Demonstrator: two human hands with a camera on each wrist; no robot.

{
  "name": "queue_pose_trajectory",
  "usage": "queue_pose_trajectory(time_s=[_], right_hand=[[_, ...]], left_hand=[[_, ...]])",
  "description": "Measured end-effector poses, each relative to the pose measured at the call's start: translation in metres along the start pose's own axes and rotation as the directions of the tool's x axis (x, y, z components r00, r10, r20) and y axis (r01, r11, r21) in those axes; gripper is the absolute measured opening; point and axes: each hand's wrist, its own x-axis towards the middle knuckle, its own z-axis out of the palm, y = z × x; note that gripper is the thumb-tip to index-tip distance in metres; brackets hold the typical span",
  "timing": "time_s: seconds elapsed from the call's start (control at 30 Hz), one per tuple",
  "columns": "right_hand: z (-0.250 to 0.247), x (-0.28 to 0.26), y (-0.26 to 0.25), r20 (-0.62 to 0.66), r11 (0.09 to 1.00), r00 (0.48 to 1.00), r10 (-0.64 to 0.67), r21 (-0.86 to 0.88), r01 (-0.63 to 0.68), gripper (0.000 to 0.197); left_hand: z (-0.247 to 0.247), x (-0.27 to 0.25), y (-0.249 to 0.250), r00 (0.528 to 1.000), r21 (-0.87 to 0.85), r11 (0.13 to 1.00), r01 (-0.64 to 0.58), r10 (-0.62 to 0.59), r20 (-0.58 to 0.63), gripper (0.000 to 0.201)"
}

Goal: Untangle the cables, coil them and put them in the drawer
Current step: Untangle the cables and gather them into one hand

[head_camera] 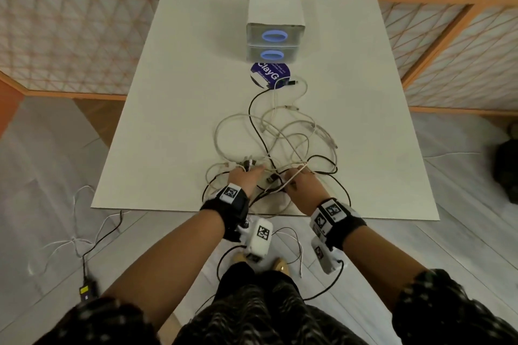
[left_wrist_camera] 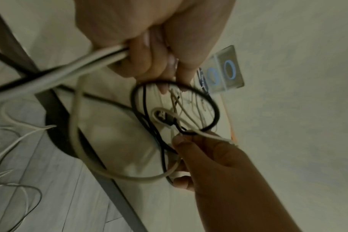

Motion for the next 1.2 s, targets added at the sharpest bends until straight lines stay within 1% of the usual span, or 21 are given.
queue_pose_trajectory(time_s=[0.03, 0.1, 0.17, 0.23, 0.27, 0.3, 0.33, 0.37, 0.43, 0.5, 0.6, 0.67, 0.77, 0.83, 0.93, 1.0, 1.03, 1.07, 1.1, 1.13, 1.2], right_hand=[[-0.001, -0.004, -0.001, -0.005, 1.000, 1.000, -0.025, 0.004, 0.025, 0.016], [-0.005, -0.013, -0.001, 0.008, 0.997, 0.997, -0.075, -0.015, 0.075, 0.021], [-0.013, -0.021, -0.001, -0.020, 0.997, 0.998, -0.067, -0.030, 0.066, 0.018], [-0.023, -0.029, -0.001, -0.189, 1.000, 0.982, 0.003, 0.007, -0.001, 0.017], [-0.027, -0.034, -0.003, -0.313, 0.999, 0.950, 0.013, 0.033, -0.003, 0.016], [-0.030, -0.039, -0.008, -0.422, 0.998, 0.906, -0.032, 0.033, 0.050, 0.017], [-0.032, -0.042, -0.015, -0.472, 0.990, 0.873, -0.124, -0.004, 0.138, 0.019], [-0.031, -0.044, -0.021, -0.449, 0.970, 0.861, -0.238, -0.059, 0.238, 0.025], [-0.019, -0.044, -0.027, -0.246, 0.913, 0.880, -0.406, -0.157, 0.377, 0.038], [-0.004, -0.041, -0.020, -0.040, 0.871, 0.891, -0.451, -0.235, 0.431, 0.043], [0.001, -0.031, 0.000, 0.073, 0.884, 0.922, -0.380, -0.263, 0.385, 0.032], [-0.006, -0.022, 0.007, 0.088, 0.904, 0.949, -0.303, -0.287, 0.316, 0.029], [-0.021, 0.000, 0.014, -0.001, 0.911, 0.977, -0.213, -0.363, 0.198, 0.028], [-0.031, 0.015, 0.009, -0.055, 0.924, 0.983, -0.175, -0.355, 0.144, 0.030], [-0.051, 0.027, 0.000, -0.060, 0.974, 0.995, -0.076, -0.218, 0.061, 0.039], [-0.061, 0.028, -0.003, -0.081, 0.997, 0.994, 0.070, -0.025, -0.073, 0.040], [-0.065, 0.029, -0.005, -0.068, 0.988, 0.989, 0.131, 0.092, -0.124, 0.036], [-0.068, 0.031, -0.008, -0.033, 0.959, 0.984, 0.174, 0.231, -0.162, 0.030], [-0.070, 0.032, -0.012, 0.023, 0.894, 0.975, 0.220, 0.395, -0.211, 0.024], [-0.071, 0.036, -0.016, 0.118, 0.765, 0.955, 0.274, 0.575, -0.291, 0.023], [-0.076, 0.037, -0.028, 0.276, 0.408, 0.915, 0.293, 0.830, -0.381, 0.024]], left_hand=[[0.003, 0.002, 0.003, 1.000, 0.010, 1.000, 0.007, -0.007, -0.014, 0.070], [0.007, 0.006, 0.008, 0.999, 0.044, 0.999, 0.022, -0.020, -0.041, 0.065], [0.010, 0.007, 0.012, 0.997, 0.095, 0.995, 0.019, -0.013, -0.070, 0.059], [0.013, 0.007, 0.014, 0.995, 0.160, 0.987, -0.010, 0.026, -0.100, 0.055], [0.014, 0.007, 0.015, 0.993, 0.191, 0.981, -0.026, 0.046, -0.105, 0.053], [0.015, 0.008, 0.015, 0.992, 0.220, 0.975, -0.032, 0.057, -0.111, 0.052], [0.016, 0.006, 0.015, 0.990, 0.242, 0.970, -0.034, 0.065, -0.122, 0.051], [0.017, 0.007, 0.015, 0.988, 0.248, 0.968, -0.037, 0.073, -0.138, 0.051], [0.016, 0.005, 0.014, 0.982, 0.200, 0.978, -0.062, 0.095, -0.162, 0.049], [0.012, 0.003, 0.018, 0.976, 0.068, 0.992, -0.103, 0.114, -0.187, 0.042], [0.002, -0.004, 0.030, 0.968, -0.102, 0.980, -0.170, 0.147, -0.204, 0.028], [-0.005, -0.008, 0.037, 0.966, -0.196, 0.961, -0.195, 0.153, -0.210, 0.033], [-0.014, -0.020, 0.049, 0.973, -0.387, 0.894, -0.226, 0.188, -0.135, 0.033], [-0.016, -0.024, 0.054, 0.976, -0.507, 0.835, -0.215, 0.202, -0.082, 0.031], [-0.025, -0.027, 0.054, 0.980, -0.675, 0.729, -0.115, 0.193, 0.040, 0.030], [-0.035, -0.029, 0.054, 0.970, -0.770, 0.636, -0.055, 0.216, 0.108, 0.031], [-0.039, -0.030, 0.055, 0.962, -0.778, 0.627, -0.052, 0.239, 0.129, 0.032], [-0.042, -0.032, 0.056, 0.954, -0.756, 0.651, -0.062, 0.262, 0.147, 0.032], [-0.042, -0.036, 0.056, 0.946, -0.710, 0.700, -0.080, 0.278, 0.167, 0.032], [-0.041, -0.038, 0.056, 0.940, -0.648, 0.754, -0.107, 0.289, 0.181, 0.032], [-0.035, -0.042, 0.055, 0.935, -0.529, 0.832, -0.169, 0.306, 0.182, 0.032]])
